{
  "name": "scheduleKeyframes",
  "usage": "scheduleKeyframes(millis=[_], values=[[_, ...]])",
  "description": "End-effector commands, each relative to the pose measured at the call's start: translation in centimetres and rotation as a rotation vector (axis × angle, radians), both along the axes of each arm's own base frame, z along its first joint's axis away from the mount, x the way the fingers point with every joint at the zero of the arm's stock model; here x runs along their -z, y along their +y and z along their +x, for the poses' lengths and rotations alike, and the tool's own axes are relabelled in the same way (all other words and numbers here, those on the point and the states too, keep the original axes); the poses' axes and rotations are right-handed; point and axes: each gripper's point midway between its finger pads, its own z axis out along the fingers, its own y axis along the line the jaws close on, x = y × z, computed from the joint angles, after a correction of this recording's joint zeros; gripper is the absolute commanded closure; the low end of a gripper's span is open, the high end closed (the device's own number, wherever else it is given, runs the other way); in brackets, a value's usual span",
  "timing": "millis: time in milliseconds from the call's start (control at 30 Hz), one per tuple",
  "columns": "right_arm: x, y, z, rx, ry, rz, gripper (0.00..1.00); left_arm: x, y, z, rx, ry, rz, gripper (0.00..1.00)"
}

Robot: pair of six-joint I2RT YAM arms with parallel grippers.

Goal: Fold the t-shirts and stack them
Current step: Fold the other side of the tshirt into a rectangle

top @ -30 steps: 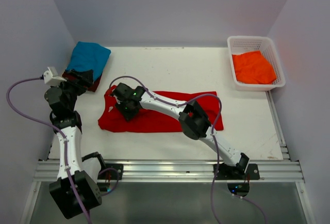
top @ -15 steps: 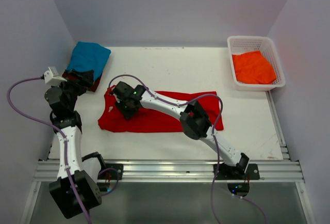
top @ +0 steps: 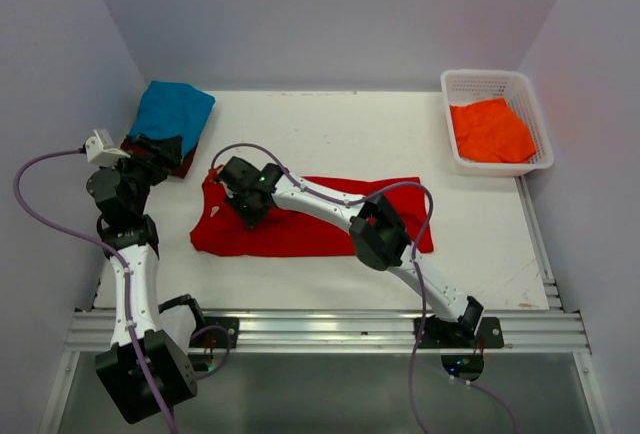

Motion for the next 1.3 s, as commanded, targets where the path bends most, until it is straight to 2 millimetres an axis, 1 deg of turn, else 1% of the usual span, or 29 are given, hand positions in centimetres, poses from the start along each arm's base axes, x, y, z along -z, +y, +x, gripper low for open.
scheduleKeyframes(millis=[0,33,67,100,133,167,300,533,800,833,900,933,1000,1133,1167,1200,1233,1267], values=[[-4.6,0.3,0.6,0.001,-0.046,0.067,0.95,-0.3,0.1,-0.1,0.003,-0.022,0.008,0.0],[-5.3,0.3,0.5,0.0,-0.051,0.078,0.97,-0.4,0.1,-0.1,0.003,-0.023,0.008,0.0],[-5.3,0.2,0.4,-0.002,-0.049,0.079,1.0,-0.4,0.1,-0.1,0.004,-0.023,0.008,0.0],[-5.7,0.1,0.4,0.002,-0.05,0.086,1.0,-0.4,0.1,-0.1,0.004,-0.025,0.009,0.0],[-6.6,0.1,0.3,0.004,-0.058,0.1,1.0,-0.4,0.1,-0.1,0.004,-0.025,0.009,0.0],[-6.4,-0.1,0.1,0.002,-0.052,0.1,1.0,-0.4,0.0,-0.1,0.006,-0.023,0.007,0.0],[-7.2,-0.6,-0.4,-0.001,-0.044,0.115,1.0,-0.4,0.0,-0.1,0.007,-0.025,0.006,0.0],[-6.9,-1.7,-1.2,-0.005,-0.035,0.087,1.0,-0.4,0.0,-0.1,0.009,-0.025,0.007,0.0],[-6.3,-3.7,-2.0,-0.021,-0.017,0.019,1.0,-0.5,0.0,-0.1,0.007,-0.025,0.007,0.0],[-6.5,-3.8,-2.0,-0.022,-0.02,0.021,1.0,-0.4,0.0,-0.1,0.007,-0.023,0.007,0.0],[-6.0,-4.4,-2.4,-0.022,-0.015,0.002,1.0,-0.5,0.0,-0.1,0.007,-0.025,0.009,0.0],[-6.2,-4.6,-2.4,-0.025,-0.018,0.004,1.0,-0.5,0.0,-0.1,0.007,-0.025,0.009,0.0],[-5.7,-5.3,-2.6,-0.023,-0.014,-0.018,1.0,-0.5,0.1,-0.1,0.006,-0.023,0.008,0.0],[-5.8,-5.8,-3.0,-0.026,-0.01,-0.024,1.0,-0.5,0.1,0.0,0.004,-0.023,0.008,0.0],[-5.7,-5.9,-3.1,-0.028,-0.007,-0.024,0.97,-0.6,0.1,-0.1,0.006,-0.025,0.011,0.0],[-5.6,-6.0,-3.3,-0.03,0.0,-0.027,0.88,-0.6,0.1,-0.1,0.003,-0.023,0.01,0.0],[-5.5,-6.1,-3.5,-0.034,0.009,-0.027,0.66,-0.6,0.1,-0.1,0.004,-0.025,0.011,0.0],[-5.7,-6.1,-3.6,-0.038,0.012,-0.022,0.59,-0.6,0.1,-0.1,0.004,-0.025,0.011,0.0]])
